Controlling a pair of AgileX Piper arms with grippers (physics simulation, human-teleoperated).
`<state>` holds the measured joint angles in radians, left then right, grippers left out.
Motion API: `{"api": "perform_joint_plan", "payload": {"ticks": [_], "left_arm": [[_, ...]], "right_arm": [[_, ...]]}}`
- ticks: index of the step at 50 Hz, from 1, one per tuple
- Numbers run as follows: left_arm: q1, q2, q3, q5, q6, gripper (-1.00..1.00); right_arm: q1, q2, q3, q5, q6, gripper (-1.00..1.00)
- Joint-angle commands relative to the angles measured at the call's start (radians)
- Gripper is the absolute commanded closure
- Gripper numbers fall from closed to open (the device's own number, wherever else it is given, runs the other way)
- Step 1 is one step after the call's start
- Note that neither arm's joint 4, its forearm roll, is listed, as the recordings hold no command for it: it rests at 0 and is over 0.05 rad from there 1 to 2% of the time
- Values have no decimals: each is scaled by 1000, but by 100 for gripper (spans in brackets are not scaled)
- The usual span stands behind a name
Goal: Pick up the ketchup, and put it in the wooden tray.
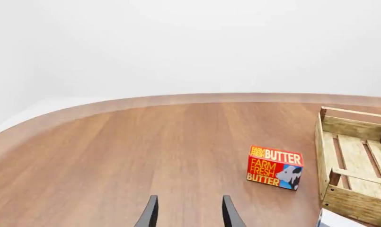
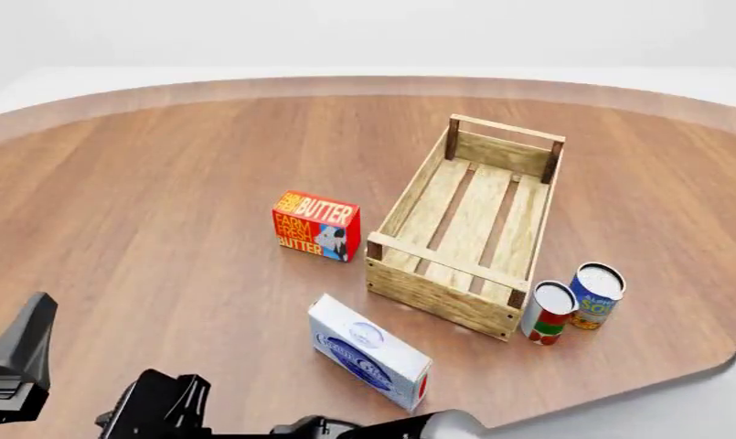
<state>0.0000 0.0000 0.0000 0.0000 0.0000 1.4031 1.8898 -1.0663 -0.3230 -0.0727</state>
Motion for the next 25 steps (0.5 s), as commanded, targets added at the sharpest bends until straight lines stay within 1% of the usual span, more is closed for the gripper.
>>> {"api": "perform_joint_plan", "payload": {"ticks": [1,25], "left_arm": [[0,0,0,0,0,-100],[0,0,0,0,0,-100]], "right_arm": [[22,52,-47,9,0,-100],[23,178,-125,7,14,-100]]}}
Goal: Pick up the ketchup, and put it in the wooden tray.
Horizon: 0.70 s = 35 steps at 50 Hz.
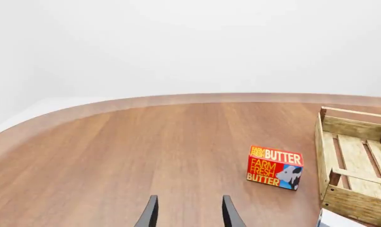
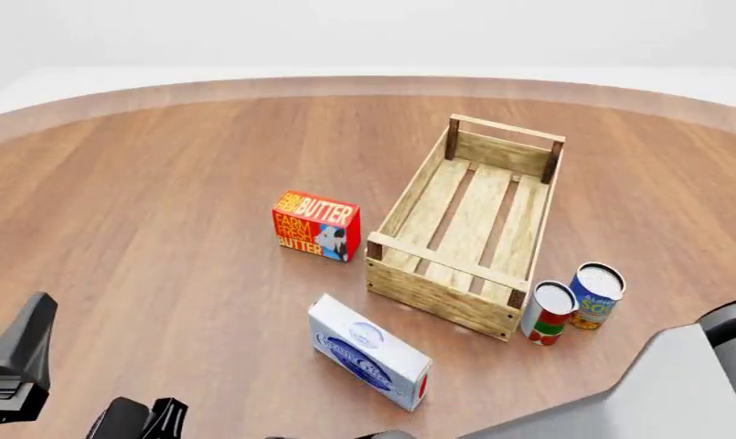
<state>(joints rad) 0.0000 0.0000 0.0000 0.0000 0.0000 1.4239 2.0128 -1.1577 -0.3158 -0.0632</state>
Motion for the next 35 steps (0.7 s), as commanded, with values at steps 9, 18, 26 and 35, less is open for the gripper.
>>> {"api": "perform_joint_plan", "payload": {"ticks": [9,18,26,35], "left_arm": [[0,0,0,0,0,-100],[0,0,0,0,0,-100],[0,0,0,0,0,-100],[0,0,0,0,0,-100]], "right_arm": [[11,109,-74,11,15,-100],[7,148,-87,4,25,-100],[0,165,-92,2,27,-100],[-18,176,-83,-16,25,100]]}}
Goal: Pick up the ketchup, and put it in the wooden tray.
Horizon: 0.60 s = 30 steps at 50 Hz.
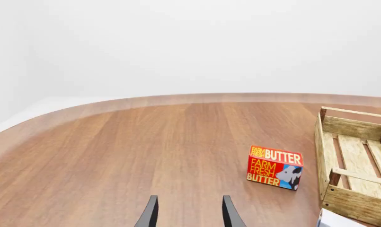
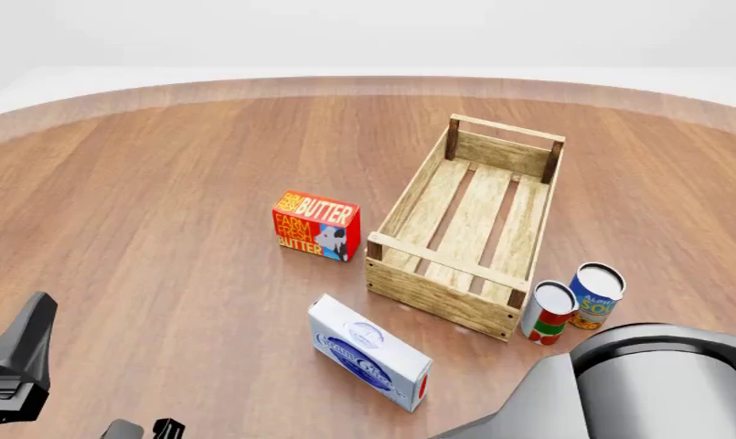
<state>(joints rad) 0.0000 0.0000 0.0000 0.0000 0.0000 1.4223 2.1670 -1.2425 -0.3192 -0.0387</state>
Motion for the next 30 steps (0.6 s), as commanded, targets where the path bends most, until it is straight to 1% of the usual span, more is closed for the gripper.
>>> {"api": "perform_joint_plan", "payload": {"ticks": [1,7,21,26,30], "left_arm": [[0,0,0,0,0,-100],[0,0,0,0,0,-100],[0,0,0,0,0,-100],[0,0,0,0,0,-100],[0,0,0,0,0,-100]], "right_arm": [[-15,20,2,-12,1,100],[-20,7,16,-21,0,100],[-36,-86,81,-32,-14,100],[-35,-97,92,-34,-15,100],[-57,-100,113,-46,-11,100]]}}
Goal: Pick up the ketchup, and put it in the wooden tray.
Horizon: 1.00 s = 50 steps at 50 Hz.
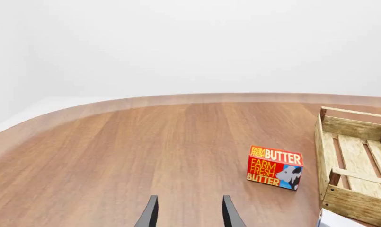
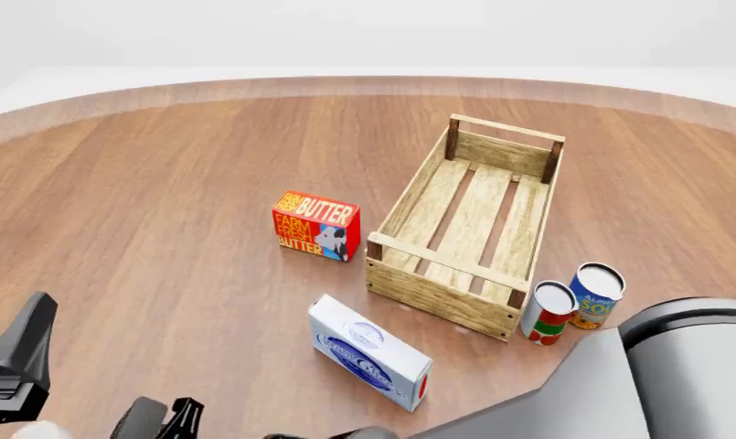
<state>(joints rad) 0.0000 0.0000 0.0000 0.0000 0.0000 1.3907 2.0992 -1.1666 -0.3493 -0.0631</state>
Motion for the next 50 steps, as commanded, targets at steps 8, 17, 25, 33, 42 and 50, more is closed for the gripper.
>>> {"api": "perform_joint_plan", "payload": {"ticks": [8,17,25,33,42,50], "left_arm": [[0,0,0,0,0,-100],[0,0,0,0,0,-100],[0,0,0,0,0,-100],[0,0,0,0,0,-100],[0,0,0,0,0,-100],[0,0,0,0,0,-100]], "right_arm": [[-59,-81,108,-55,15,100],[-107,-130,179,-84,10,100],[-146,-212,230,-70,2,100],[-183,-290,236,-7,-15,100],[-228,-405,179,132,-36,100],[-304,-438,99,259,-33,100]]}}
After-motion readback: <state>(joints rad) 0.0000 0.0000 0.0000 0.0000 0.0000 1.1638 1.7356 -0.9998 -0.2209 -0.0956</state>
